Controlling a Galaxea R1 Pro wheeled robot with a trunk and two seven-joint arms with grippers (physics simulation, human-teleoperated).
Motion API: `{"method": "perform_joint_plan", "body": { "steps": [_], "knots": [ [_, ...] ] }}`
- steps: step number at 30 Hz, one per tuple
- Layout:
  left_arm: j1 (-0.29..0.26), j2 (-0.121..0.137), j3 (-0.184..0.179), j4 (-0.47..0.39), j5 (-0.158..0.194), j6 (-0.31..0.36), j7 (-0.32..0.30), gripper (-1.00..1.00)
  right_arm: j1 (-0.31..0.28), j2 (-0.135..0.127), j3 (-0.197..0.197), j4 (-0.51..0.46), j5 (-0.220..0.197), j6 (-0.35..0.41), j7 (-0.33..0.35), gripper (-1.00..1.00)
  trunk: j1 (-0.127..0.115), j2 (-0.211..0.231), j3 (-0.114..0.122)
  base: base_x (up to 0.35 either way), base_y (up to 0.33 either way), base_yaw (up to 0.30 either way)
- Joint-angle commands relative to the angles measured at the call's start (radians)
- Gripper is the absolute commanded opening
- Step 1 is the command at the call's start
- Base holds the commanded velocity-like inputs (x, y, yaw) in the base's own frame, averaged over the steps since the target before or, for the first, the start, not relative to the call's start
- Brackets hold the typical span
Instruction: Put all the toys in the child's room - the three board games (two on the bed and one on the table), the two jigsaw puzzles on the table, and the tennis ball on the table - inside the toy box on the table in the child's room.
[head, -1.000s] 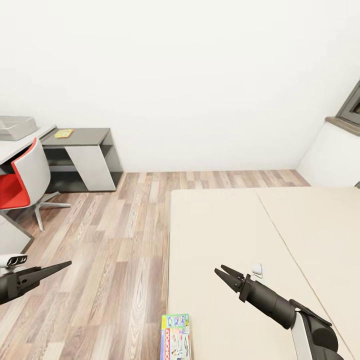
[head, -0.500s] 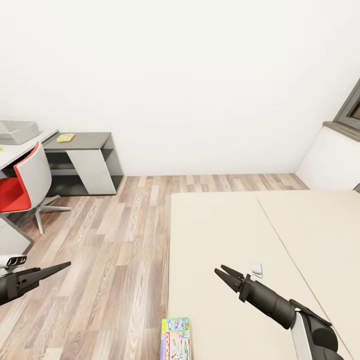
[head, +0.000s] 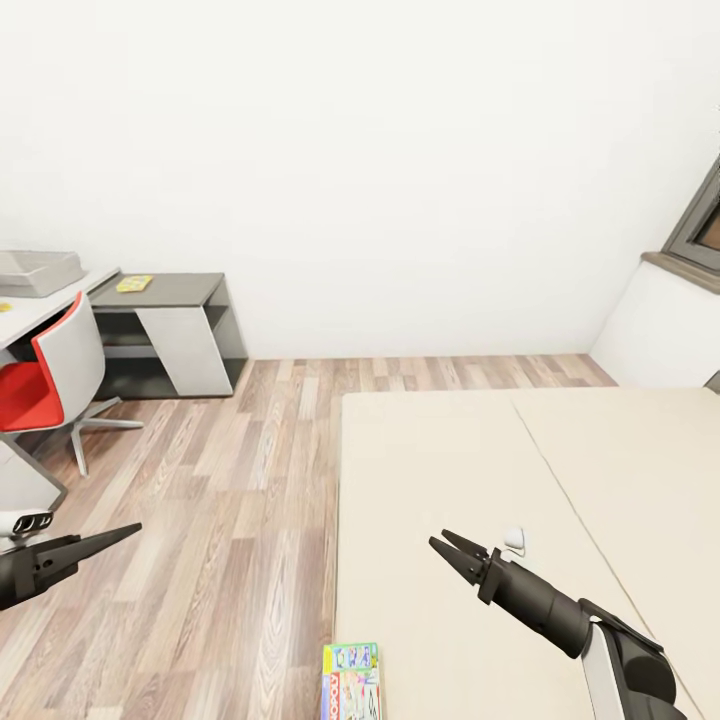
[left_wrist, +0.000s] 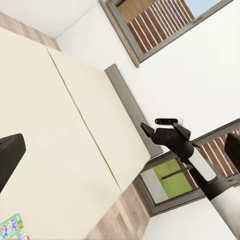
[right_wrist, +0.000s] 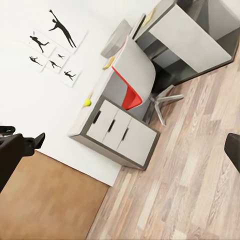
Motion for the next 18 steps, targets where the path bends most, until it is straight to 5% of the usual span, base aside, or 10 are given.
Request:
{"method": "perform_joint_plan", "body": {
  "steps": [1, 18],
  "knots": [
    [-0.001, 0.0, 0.0, 0.0, -0.001, 0.008, -0.004, 1.0, -0.001, 0.001, -0.002, 0.0, -0.002, 0.007, 0.003, 1.0, 0.001, -0.002, 0.0, 0.0, 0.0, 0.0],
    [-0.001, 0.0, 0.001, 0.0, -0.001, 0.003, -0.004, 1.0, -0.001, 0.001, -0.002, 0.0, -0.002, 0.007, 0.003, 1.0, 0.001, -0.002, 0.028, 0.0, 0.0, 0.0]
  ]
}}
